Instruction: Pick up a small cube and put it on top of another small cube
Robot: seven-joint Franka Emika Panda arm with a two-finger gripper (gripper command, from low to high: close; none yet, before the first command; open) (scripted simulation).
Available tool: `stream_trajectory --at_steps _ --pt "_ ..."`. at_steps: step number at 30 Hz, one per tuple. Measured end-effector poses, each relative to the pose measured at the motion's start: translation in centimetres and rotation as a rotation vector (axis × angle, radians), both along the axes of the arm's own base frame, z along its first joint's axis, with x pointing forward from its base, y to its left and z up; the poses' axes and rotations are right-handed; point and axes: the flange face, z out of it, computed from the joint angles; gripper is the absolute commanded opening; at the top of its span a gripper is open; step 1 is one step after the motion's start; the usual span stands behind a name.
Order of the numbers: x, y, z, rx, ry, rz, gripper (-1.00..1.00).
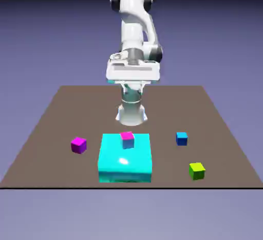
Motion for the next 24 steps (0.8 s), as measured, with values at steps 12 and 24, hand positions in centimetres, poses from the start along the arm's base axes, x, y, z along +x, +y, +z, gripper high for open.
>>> stream_trajectory --at_steps 12,24 --pt "-0.5 14.7 -16.7 -0.419 0.654 0.433 0.0" --pt "-9.6 25.8 -27.4 -0.842 1.04 0.871 0.0"
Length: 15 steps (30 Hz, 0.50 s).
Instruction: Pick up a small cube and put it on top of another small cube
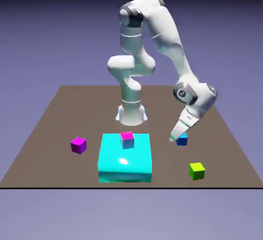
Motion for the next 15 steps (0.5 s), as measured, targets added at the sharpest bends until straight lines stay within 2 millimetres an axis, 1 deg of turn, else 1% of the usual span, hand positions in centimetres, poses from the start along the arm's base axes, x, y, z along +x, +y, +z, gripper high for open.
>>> stream_trajectory --at_steps 4,6,9,11,14,15 --pt "-3.3 3.3 -1.3 -0.07 0.072 0.16 0.0" --pt "-4.9 4.8 -1.5 -0.094 0.095 0.237 0.0" --pt "-6.9 7.2 -1.2 -0.118 0.114 0.344 0.0" --pt "-7.2 7.5 -1.1 -0.12 0.115 0.358 0.0" --pt "-7.0 4.9 -5.9 -0.12 0.114 0.357 0.0" --pt "-7.1 4.3 -6.9 -0.12 0.115 0.358 -1.0"
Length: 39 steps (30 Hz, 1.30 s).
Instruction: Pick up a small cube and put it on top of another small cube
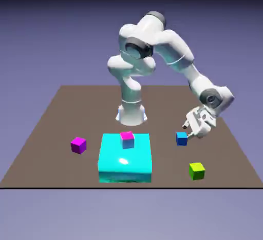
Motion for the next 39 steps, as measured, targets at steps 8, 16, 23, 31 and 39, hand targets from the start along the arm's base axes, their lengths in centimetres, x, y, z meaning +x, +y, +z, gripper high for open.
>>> stream_trajectory --at_steps 8,16,23,31,39 --pt "5.2 1.8 5.7 0.031 -0.001 -0.196 -1.0" --pt "30.8 -15.8 11.8 0.183 -0.312 -0.848 -1.0" --pt "36.8 -35.5 17.2 0.151 -0.526 -1.239 -1.0" --pt "30.4 -49.0 14.1 0.044 -0.431 -1.797 -1.0" --pt "21.6 -60.4 13.2 -0.015 -0.354 -2.385 -1.0"
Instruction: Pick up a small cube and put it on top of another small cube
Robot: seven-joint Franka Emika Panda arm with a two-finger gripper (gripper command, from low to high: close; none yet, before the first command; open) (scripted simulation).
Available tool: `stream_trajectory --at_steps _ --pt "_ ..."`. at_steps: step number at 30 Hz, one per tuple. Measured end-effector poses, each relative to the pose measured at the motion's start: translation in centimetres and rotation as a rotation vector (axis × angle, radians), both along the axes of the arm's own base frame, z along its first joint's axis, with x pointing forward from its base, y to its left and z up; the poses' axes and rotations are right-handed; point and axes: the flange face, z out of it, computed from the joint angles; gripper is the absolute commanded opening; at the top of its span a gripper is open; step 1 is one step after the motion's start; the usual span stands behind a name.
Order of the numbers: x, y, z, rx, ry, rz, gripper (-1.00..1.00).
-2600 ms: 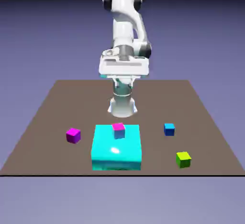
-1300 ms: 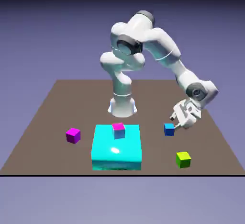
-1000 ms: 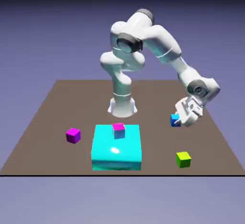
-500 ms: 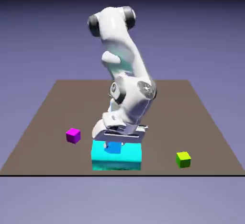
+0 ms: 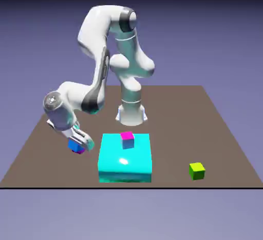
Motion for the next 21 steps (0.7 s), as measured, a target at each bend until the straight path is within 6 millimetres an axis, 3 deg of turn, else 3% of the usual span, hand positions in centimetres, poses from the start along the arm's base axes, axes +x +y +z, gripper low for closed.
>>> stream_trajectory --at_steps 3,12,14,15,17,18,20,21 --pt "-3.7 -3.1 -0.2 0.047 -0.006 -0.213 -1.0" --pt "-14.3 -5.6 -2.6 0.263 -0.002 -0.793 -1.0" --pt "-16.6 -7.1 -1.9 0.284 -0.038 -0.903 -1.0" --pt "-16.6 -7.1 -1.9 0.284 -0.038 -0.903 -1.0" --pt "-16.1 -4.9 -6.0 0.286 -0.04 -0.902 -1.0" --pt "-16.1 -3.9 -7.7 0.284 -0.039 -0.903 1.0" --pt "-16.1 -3.9 -7.7 0.283 -0.036 -0.902 1.0" --pt "-16.1 -5.0 -5.7 0.285 -0.038 -0.901 1.0"
